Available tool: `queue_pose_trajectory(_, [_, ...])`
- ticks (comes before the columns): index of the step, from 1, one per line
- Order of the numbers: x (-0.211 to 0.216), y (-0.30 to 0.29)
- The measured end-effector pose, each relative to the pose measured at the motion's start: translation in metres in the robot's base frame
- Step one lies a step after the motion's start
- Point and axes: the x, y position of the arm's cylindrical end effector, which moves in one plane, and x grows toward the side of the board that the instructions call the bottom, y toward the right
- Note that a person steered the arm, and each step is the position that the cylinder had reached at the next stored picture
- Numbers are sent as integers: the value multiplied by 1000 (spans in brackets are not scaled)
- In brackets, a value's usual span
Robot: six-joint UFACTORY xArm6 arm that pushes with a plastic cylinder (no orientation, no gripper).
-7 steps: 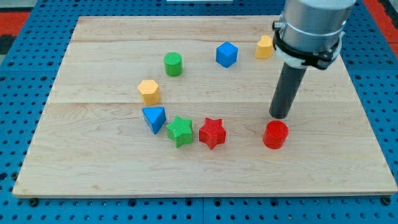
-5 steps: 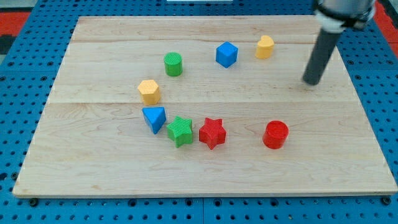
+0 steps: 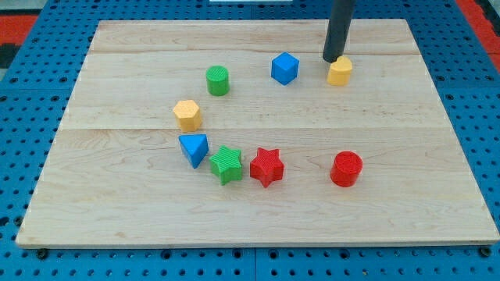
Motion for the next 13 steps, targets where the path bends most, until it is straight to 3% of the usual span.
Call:
queue_pose_trajectory(1, [-44,33])
queue_pose_trajectory(2, [-75,105])
queue_pose_trajectory(3, [-40,204])
queue_pose_trajectory(4, [-32,209])
queue_pose_trajectory(5, [-27,199])
queue_pose_trajectory(6, [-12,111])
queue_pose_trajectory(7, [-27,52])
queue_pose_trajectory(9, [-3,77])
queue_pose_trajectory(10, [36,113])
queue_pose_trajectory(12, [202,117])
queue_pose_trajectory(13, [192,38])
